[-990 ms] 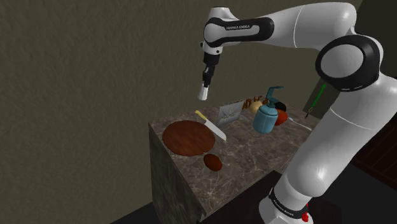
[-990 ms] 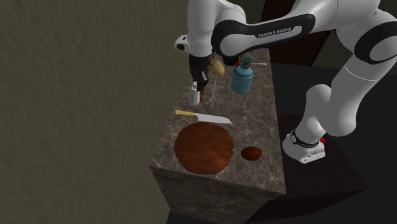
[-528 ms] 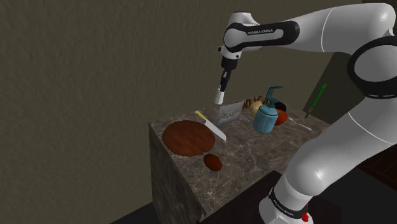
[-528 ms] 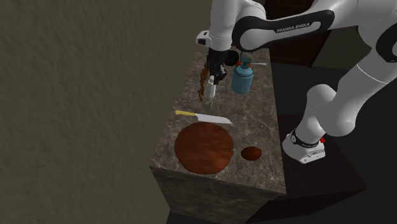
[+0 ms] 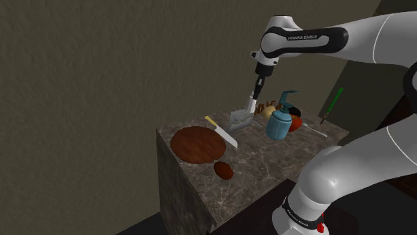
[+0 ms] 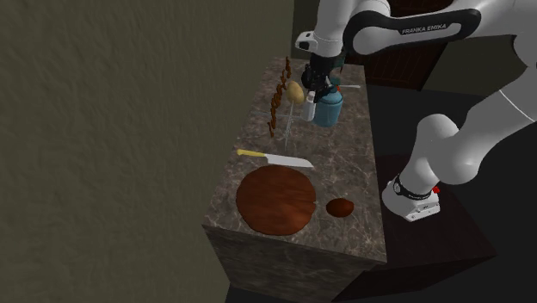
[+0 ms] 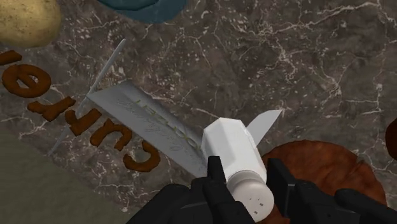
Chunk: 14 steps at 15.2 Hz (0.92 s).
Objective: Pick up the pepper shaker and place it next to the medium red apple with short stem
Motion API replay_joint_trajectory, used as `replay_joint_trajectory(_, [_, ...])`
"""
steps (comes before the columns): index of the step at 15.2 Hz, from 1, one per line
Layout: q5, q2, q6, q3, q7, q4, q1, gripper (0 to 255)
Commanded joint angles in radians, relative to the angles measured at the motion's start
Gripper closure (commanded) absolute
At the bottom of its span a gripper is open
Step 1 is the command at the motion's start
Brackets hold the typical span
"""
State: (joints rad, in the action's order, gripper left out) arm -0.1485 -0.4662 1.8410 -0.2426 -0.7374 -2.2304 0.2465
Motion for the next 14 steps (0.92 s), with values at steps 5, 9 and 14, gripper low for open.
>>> replay_joint_trajectory(5, [-0.062,-0.126,-0.029,-0.080,-0.111,-0.083,0.063,255])
replay_joint_trajectory(9, [-0.108,-0.195,-0.053,-0.138,-0.191,-0.116,0.109,255])
replay_joint_trajectory(14, [-0.170,-0.260,-0.082,-0.218,-0.298,-0.132,0.165,255])
